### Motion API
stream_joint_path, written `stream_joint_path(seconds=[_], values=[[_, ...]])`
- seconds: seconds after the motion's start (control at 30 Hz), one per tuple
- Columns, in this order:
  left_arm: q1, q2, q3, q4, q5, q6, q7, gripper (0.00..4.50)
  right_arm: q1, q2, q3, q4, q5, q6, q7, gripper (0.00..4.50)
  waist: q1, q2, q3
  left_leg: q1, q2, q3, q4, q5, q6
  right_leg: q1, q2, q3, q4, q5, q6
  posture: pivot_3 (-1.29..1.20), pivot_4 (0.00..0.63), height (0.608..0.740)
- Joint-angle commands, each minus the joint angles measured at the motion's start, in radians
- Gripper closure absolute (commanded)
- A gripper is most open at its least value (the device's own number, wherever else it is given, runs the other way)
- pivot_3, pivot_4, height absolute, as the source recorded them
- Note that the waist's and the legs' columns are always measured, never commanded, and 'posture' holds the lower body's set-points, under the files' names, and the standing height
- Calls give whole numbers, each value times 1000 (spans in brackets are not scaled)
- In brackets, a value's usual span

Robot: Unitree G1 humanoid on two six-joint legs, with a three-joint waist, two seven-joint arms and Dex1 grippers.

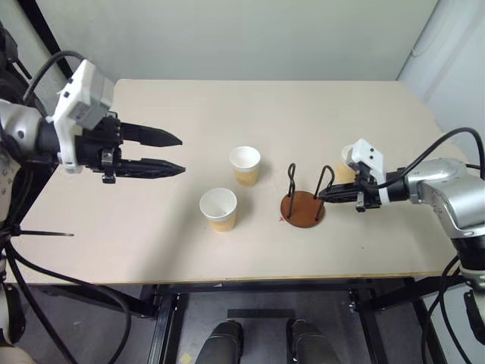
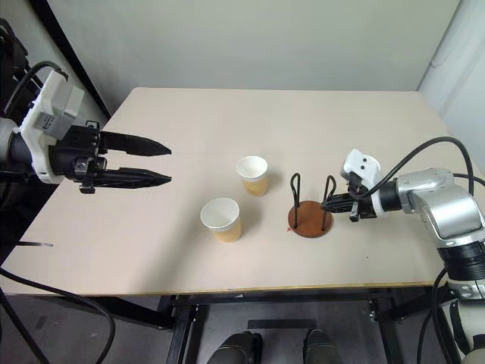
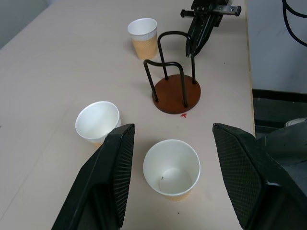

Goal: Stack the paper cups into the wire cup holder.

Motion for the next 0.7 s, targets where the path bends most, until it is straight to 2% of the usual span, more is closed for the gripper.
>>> stream_joint_path(seconds=[0.03,0.7], values=[[-21,9,11,-10,-11,5,-4,1721,-12,-2,2,-12,-2,-23,12,4424,0,0,0,0,0,0,0,0,0,0,0,0,0,0,0,0,150,740],[-27,13,12,-12,-9,15,-4,1721,-90,53,90,77,-59,-99,66,4424,-2,0,0,0,0,0,0,0,0,0,0,0,0,0,0,0,150,740]])
